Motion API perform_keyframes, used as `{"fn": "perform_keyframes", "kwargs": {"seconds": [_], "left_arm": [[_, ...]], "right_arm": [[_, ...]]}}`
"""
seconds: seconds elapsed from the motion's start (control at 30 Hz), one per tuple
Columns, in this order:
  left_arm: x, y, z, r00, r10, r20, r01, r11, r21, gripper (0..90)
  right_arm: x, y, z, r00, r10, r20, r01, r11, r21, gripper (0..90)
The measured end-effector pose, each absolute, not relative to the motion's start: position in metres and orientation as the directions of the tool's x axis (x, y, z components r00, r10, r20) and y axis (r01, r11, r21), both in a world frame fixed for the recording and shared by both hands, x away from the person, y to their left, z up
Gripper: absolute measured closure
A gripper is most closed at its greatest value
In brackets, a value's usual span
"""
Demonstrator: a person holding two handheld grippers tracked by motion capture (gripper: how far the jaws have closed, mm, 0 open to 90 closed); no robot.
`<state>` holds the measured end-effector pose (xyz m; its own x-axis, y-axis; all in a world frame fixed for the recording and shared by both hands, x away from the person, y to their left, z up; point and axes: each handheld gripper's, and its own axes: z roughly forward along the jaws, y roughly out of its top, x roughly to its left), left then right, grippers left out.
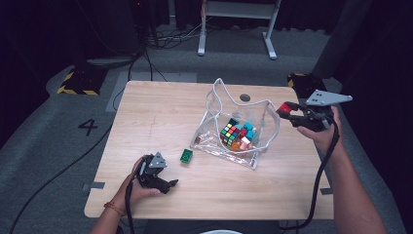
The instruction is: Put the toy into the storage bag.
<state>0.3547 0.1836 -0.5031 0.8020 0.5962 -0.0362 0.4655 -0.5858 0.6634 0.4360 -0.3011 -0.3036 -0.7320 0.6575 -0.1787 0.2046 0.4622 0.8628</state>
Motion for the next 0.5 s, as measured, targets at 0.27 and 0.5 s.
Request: {"fn": "perform_keyframes", "kwargs": {"seconds": [0.27,0.5], "left_arm": [[0.355,0.184,-0.503,0.802,0.596,-0.036,0.465,-0.586,0.663,5.8],[0.355,0.184,-0.503,0.802,0.596,-0.035,0.464,-0.586,0.665,5.8]], "right_arm": [[0.448,-0.255,-0.300,-0.790,0.582,-0.194,0.193,0.536,0.822,58.9],[0.461,-0.220,-0.305,-0.831,0.513,-0.217,0.177,0.612,0.771,58.9]]}}
